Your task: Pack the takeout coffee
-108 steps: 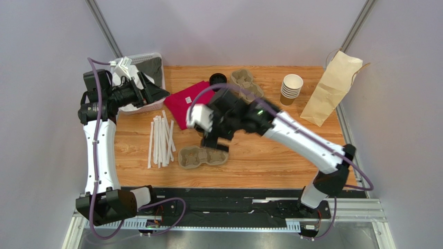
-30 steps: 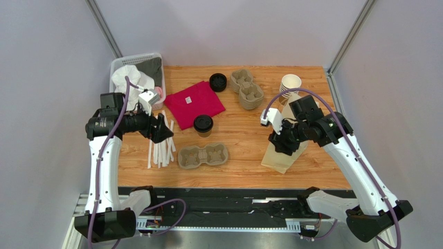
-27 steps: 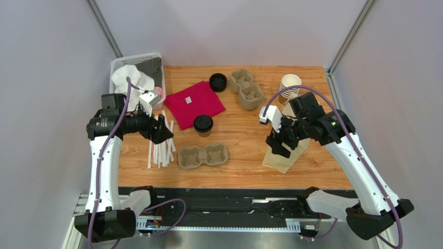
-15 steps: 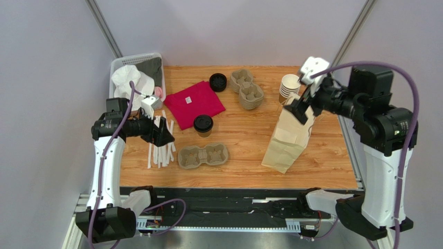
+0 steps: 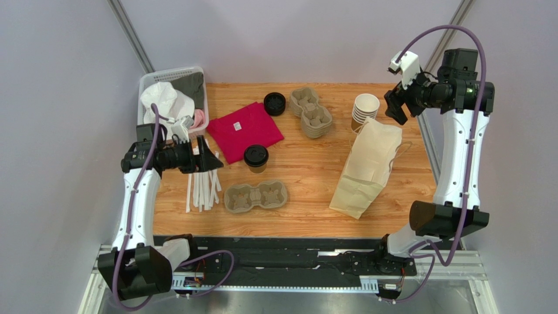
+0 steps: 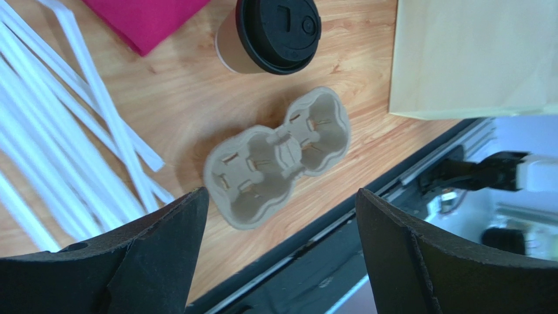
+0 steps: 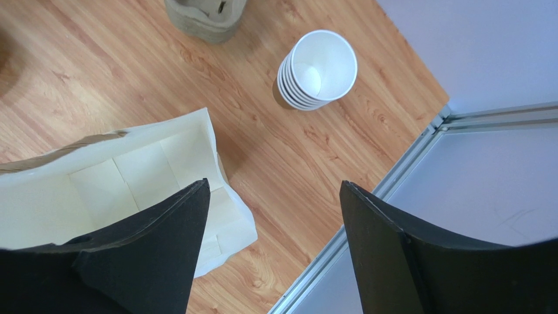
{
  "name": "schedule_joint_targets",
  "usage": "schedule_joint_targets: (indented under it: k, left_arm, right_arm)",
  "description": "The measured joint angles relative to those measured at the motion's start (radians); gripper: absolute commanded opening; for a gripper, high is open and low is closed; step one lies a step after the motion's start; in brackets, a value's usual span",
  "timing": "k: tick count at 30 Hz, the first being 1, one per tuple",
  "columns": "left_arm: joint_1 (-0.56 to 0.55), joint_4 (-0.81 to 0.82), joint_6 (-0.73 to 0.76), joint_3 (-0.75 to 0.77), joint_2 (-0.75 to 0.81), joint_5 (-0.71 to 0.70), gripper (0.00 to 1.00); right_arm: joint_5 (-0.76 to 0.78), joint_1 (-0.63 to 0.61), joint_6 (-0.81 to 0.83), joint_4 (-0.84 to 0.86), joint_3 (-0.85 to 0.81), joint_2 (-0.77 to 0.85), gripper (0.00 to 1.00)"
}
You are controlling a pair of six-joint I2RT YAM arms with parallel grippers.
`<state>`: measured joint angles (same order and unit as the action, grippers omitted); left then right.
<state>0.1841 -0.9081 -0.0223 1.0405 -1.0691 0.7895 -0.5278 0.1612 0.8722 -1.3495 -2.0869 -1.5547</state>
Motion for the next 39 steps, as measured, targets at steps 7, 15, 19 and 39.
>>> schedule_joint_targets:
  k: [7,15,19,39]
  left_arm:
    - [0.009,0.065,-0.178,-0.179,-0.028,-0.011,0.89]
    - [0.013,0.055,-0.319,-0.235,-0.053,-0.182,0.84]
    - [0.005,0.055,-0.343,-0.235,-0.13,-0.249,0.8]
    - [-0.239,0.145,-0.439,-0.307,-0.235,-0.333,0.63]
  right_arm:
    - [0.004,0.008,0.116,-0.003,0.066,-0.035,0.64]
    - [0.012,0.008,0.188,-0.003,0.184,-0.045,0.63]
    - [0.019,0.008,0.204,-0.004,0.22,-0.046,0.59]
    - [0.032,0.008,0.198,-0.004,0.214,-0.089,0.54]
